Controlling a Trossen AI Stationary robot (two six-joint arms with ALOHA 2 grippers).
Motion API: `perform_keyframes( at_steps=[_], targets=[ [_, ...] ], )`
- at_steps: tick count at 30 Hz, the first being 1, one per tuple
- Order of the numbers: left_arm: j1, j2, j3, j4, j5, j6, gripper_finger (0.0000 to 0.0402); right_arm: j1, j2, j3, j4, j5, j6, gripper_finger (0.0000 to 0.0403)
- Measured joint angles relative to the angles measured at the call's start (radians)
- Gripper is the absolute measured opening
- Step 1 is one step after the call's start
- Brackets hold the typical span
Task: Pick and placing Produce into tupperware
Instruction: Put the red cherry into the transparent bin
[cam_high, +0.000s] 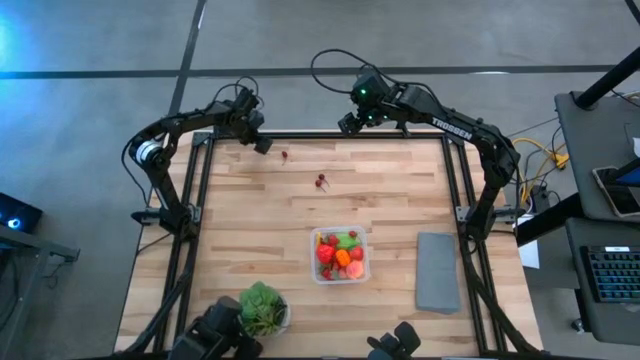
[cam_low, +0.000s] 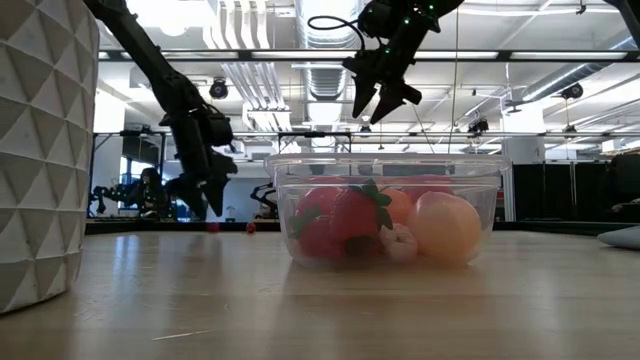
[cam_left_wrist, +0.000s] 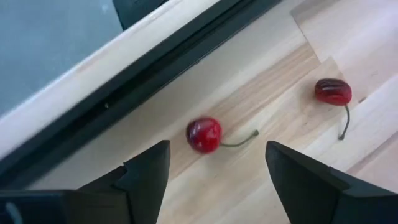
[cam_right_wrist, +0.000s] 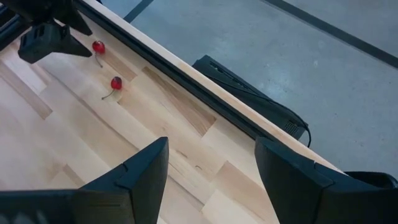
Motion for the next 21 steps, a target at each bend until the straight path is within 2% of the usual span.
perform_keyframes(
  at_steps=[4,10,21],
  targets=[
    [0.005,0.003,-0.001,0.018,-0.002,0.066,0.0237,0.0,0.0,-0.001,-0.001,0.0,0.001,0.0231],
    [0.01,0.031,0.0,0.018,0.007,0.041,0.0218,0.0,0.0,-0.001,-0.001,0.0,0.003,0.0231],
    [0.015,0.031,-0.002,0.045,0.014,0.062,0.0214,0.0,0.0,-0.001,0.001,0.0,0.003,0.0231]
  ],
)
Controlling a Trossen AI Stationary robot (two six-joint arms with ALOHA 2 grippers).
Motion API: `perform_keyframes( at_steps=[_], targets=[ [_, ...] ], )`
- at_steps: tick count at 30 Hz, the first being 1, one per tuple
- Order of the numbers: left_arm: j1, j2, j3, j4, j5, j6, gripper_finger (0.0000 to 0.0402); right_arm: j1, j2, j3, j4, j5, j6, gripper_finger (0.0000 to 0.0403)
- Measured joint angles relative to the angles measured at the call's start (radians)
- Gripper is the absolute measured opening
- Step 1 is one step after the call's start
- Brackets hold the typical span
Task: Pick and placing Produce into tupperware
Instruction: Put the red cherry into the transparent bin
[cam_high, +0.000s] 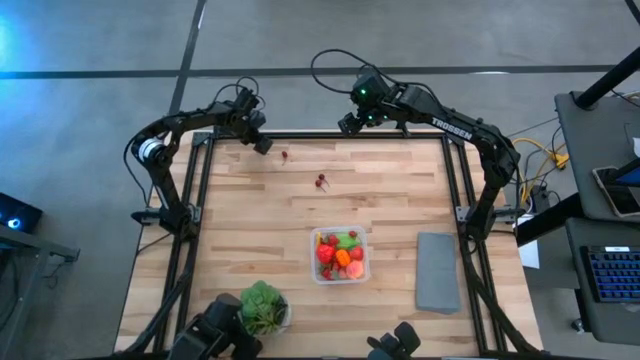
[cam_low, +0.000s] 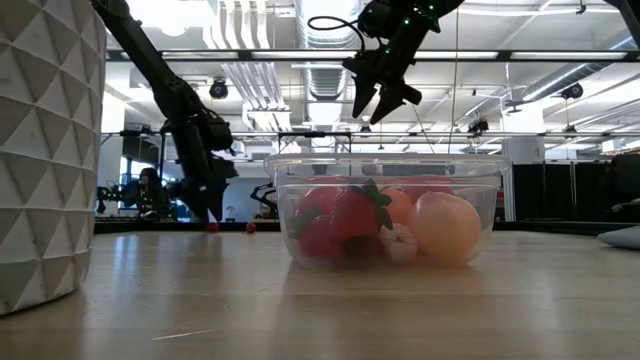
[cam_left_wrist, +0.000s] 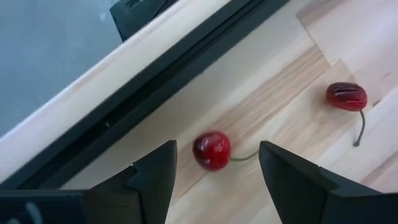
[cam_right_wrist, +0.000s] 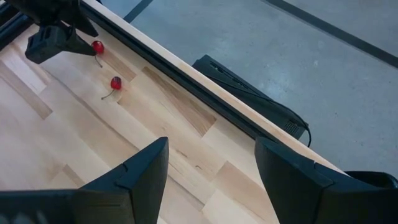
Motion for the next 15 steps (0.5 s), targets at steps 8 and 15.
perform_keyframes(
  at_steps=[8,15],
  targets=[
    [0.002,0.008,0.002,0.007,0.0,0.014,0.0204,0.0,0.0,0.0,0.0,0.0,0.0,0.0231],
    [0.007,0.012,0.005,0.016,0.004,0.032,0.0159,0.0,0.0,0.0,0.0,0.0,0.0,0.0231]
  ],
)
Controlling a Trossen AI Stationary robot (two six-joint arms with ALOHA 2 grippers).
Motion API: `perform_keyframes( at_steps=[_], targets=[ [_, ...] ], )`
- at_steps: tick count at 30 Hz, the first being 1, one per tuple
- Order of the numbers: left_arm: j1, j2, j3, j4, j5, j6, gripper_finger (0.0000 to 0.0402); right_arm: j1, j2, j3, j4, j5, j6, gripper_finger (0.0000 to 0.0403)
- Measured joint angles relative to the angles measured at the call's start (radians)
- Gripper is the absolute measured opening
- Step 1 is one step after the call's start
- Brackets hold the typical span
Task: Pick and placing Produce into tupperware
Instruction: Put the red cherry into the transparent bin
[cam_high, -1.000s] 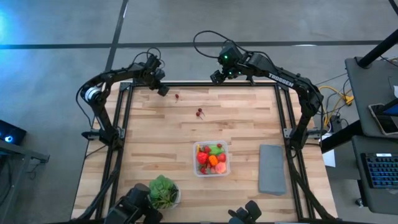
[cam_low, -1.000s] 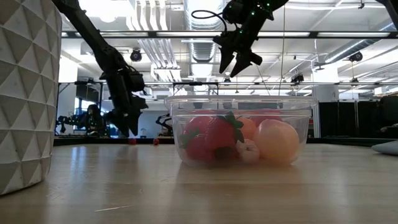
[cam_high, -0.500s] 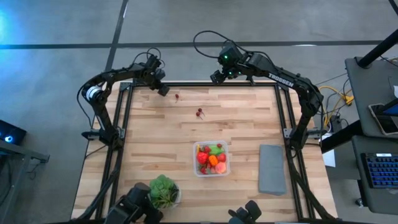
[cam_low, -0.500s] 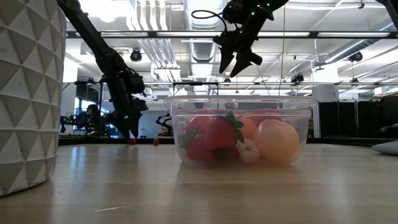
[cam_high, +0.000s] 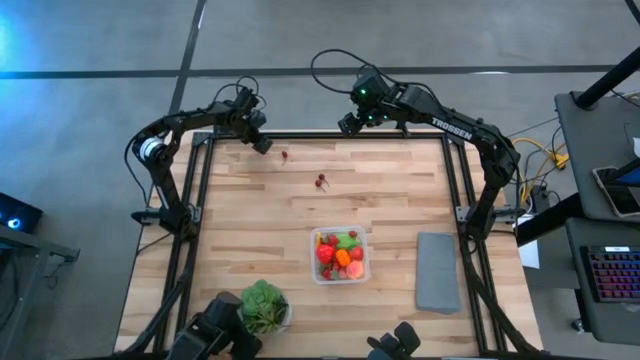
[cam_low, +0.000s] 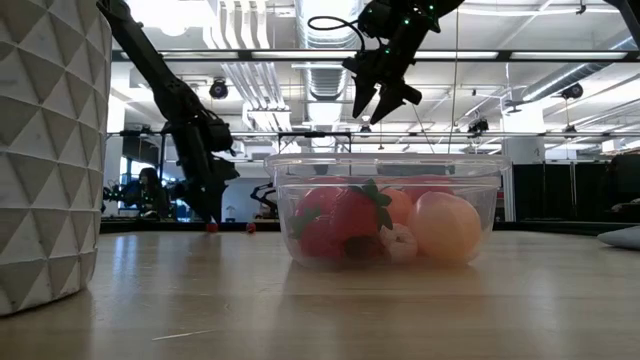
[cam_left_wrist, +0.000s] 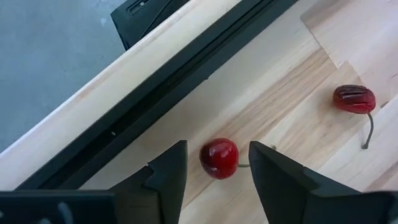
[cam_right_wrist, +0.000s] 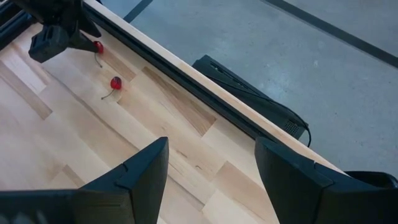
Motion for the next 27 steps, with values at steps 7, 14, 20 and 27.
perform_keyframes(
  at_steps=[7,14,20,27],
  targets=[
    [0.001,0.01,0.0,-0.01,0.019,-0.051,0.0142,0.0,0.0,0.0,0.0,0.0,0.0,0.0231],
    [0.0,0.071,0.003,-0.016,0.027,-0.134,0.0141,0.0,0.0,0.0,-0.002,0.0,0.0,0.0231],
    [-0.001,0.042,-0.003,-0.015,0.004,-0.101,0.0141,0.0,0.0,0.0,-0.003,0.002,-0.001,0.0231],
    [-0.003,0.04,-0.005,-0.017,-0.008,-0.1,0.0137,-0.009,0.0,0.0,-0.001,0.022,-0.01,0.0231]
  ],
)
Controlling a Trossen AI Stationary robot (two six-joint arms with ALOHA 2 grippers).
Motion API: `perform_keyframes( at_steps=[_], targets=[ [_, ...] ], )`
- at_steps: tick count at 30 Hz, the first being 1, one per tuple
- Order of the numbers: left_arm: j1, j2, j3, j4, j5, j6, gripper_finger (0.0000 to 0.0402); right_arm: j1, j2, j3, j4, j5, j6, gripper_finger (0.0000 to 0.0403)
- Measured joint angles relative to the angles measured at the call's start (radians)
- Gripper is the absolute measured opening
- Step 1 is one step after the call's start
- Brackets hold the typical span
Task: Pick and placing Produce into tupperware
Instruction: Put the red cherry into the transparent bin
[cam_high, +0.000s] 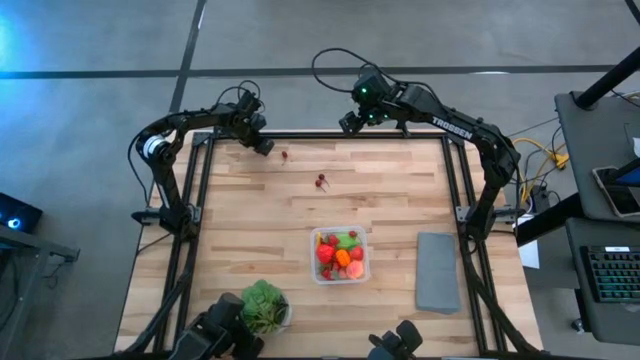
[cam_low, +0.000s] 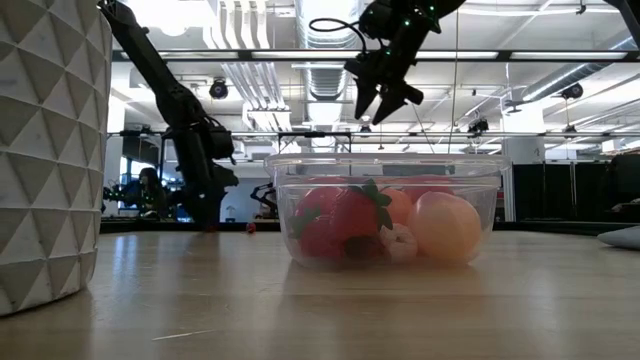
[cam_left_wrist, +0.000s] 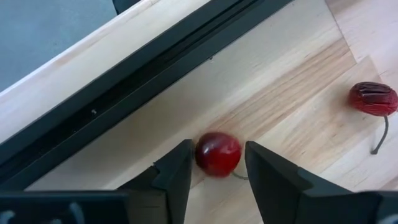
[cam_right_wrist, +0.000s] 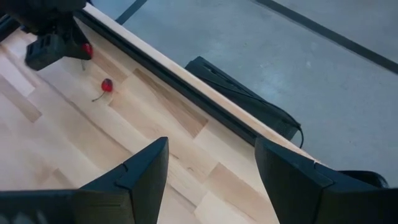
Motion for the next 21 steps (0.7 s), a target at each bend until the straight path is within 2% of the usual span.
perform_keyframes(
  at_steps=[9,21],
  targets=[
    [0.002,-0.001,0.0,-0.005,-0.006,-0.001,0.0078,-0.002,0.0,0.0,0.0,0.003,0.0,0.0231],
    [0.002,-0.013,-0.002,-0.016,-0.006,0.0,0.007,-0.002,0.0,0.0,-0.001,0.003,0.0,0.0231]
  ],
)
